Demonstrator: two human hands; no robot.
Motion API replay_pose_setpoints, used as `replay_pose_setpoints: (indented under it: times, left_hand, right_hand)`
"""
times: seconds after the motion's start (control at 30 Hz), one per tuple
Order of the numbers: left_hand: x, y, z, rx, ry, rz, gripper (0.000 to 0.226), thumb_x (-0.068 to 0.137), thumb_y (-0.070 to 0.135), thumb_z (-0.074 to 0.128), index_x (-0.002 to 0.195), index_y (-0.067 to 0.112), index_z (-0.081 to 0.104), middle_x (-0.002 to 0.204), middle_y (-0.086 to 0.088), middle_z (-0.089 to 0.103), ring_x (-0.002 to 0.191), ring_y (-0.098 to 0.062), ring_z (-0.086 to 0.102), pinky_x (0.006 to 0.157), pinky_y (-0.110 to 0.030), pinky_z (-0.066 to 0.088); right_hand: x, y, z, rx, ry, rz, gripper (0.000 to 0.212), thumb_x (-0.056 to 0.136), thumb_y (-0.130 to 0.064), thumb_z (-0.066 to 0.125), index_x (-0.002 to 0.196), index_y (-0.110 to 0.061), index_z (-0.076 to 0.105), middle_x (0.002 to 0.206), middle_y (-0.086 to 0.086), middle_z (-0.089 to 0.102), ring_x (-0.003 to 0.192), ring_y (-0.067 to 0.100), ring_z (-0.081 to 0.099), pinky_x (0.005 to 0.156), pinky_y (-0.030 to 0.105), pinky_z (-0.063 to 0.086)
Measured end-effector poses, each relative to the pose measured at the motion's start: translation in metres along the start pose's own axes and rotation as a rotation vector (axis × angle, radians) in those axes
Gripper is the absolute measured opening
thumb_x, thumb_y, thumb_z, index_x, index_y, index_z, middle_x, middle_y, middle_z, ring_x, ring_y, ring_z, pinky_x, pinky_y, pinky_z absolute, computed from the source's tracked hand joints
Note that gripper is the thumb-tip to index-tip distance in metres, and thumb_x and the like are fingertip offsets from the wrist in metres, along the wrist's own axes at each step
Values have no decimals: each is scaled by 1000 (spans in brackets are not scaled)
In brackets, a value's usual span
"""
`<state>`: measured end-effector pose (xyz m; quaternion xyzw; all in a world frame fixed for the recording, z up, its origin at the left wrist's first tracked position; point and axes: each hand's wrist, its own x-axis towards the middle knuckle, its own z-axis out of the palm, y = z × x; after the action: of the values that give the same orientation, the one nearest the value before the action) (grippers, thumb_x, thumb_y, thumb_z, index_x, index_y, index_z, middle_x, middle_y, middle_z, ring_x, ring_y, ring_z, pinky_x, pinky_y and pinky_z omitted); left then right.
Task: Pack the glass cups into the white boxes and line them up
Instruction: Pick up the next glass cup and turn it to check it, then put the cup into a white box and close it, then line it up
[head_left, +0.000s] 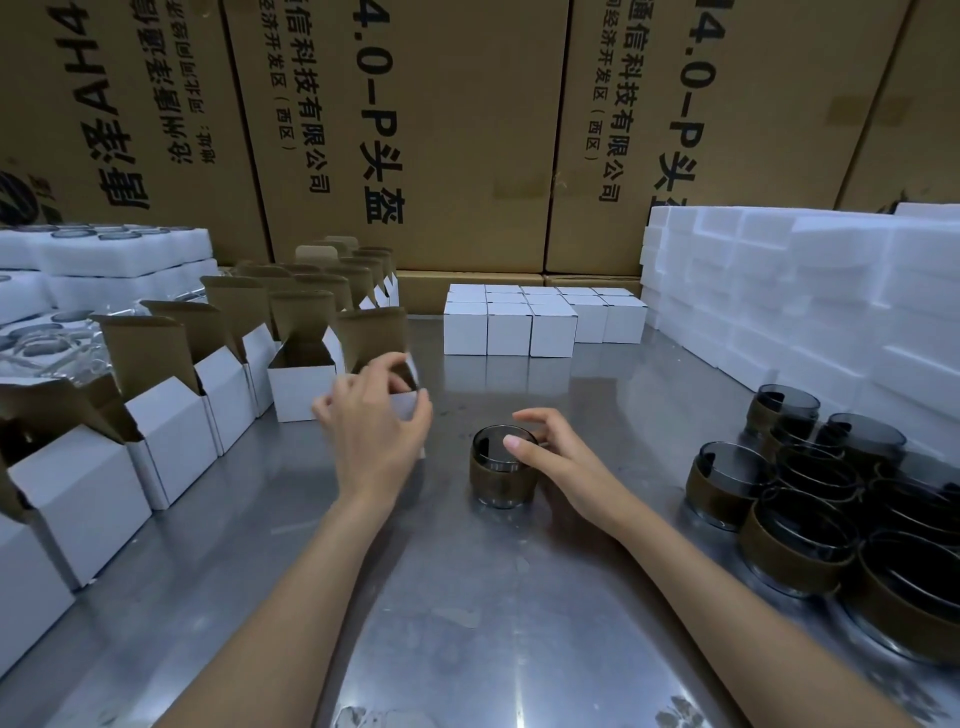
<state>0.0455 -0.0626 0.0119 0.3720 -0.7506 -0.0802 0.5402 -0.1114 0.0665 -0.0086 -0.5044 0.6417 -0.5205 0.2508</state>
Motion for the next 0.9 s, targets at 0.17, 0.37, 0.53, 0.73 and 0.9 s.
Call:
replay_pose_setpoints:
  times: [0.17,0.37,0.53,0.73,0.9]
  left_hand:
    - [-17,27,11,-102,-100,196,38,84,27,72,119,19,61,87,8,62,93,-19,55,87,-33,35]
    - [-11,31,7,-312,96,221,23,87,10,66,111,10,63,99,-2,61,87,-13,53,81,-23,49]
    - [-3,16,10,-520,-24,-263,60,85,36,69,137,23,41,134,10,40,125,-11,40,98,-26,37]
    - [-8,14,21,-667,-412,-394,61,94,40,52,148,23,29,153,4,33,139,-10,31,102,-21,27]
    - [-13,22,21,-667,-400,-339,47,103,28,37,148,24,28,147,11,37,126,3,33,101,-17,26]
  right_hand:
    - [1,-1,0,2,10,2,43,77,-52,60,115,-35,50,105,-4,57,103,11,58,83,20,42]
    - [1,-3,-1,39,60,-24,21,90,-35,61,109,-36,53,93,-6,58,86,1,56,74,16,38]
    - [-7,-15,5,-78,136,-146,34,81,-52,50,114,-53,51,126,-14,48,114,0,50,91,14,38]
    - [-7,-23,17,-134,8,-159,37,85,-54,48,122,-61,48,152,-12,30,142,-5,12,116,34,18]
    - [-5,-21,15,-162,1,-149,40,99,-44,41,137,-53,33,146,-26,29,137,-8,18,109,22,17]
